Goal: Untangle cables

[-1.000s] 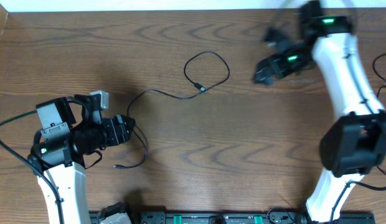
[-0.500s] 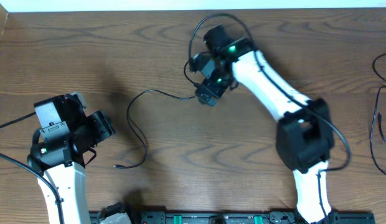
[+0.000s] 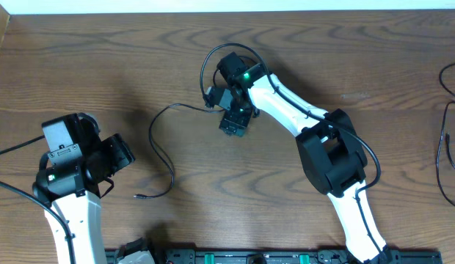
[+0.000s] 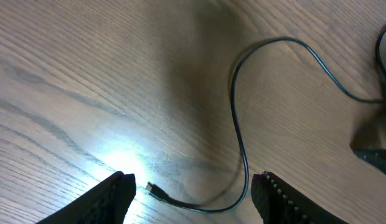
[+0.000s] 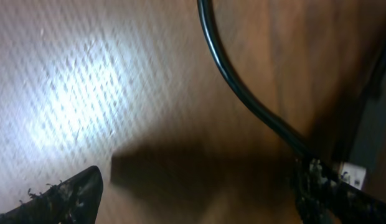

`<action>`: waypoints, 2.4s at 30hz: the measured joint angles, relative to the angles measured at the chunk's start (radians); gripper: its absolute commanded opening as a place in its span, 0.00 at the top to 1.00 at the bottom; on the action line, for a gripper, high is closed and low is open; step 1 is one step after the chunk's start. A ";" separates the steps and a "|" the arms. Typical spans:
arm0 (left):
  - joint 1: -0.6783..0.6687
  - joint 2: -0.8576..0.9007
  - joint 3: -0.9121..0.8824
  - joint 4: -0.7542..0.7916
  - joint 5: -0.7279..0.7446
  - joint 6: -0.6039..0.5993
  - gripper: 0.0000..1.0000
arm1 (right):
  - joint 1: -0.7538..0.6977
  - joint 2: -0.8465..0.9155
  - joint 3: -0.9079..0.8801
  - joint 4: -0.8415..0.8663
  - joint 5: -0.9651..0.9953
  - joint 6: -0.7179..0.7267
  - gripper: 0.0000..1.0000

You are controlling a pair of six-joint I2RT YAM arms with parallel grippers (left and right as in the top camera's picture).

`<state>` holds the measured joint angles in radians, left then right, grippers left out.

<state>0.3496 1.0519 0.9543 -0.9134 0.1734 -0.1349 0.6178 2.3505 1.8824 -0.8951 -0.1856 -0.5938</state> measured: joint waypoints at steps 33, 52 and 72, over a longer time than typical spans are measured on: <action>0.000 0.053 0.000 -0.006 0.000 0.000 0.34 | 0.055 0.011 0.002 0.094 0.390 0.958 0.01; 0.000 0.053 0.000 -0.006 0.004 0.000 0.34 | 0.041 0.013 0.000 0.263 0.343 1.435 0.22; 0.000 0.053 0.000 -0.017 0.004 0.000 0.34 | 0.040 -0.010 -0.082 0.188 0.484 1.498 0.45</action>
<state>0.3496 1.1053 0.9543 -0.9306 0.1772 -0.1349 0.6575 2.3409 1.8004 -0.7067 0.2981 0.9047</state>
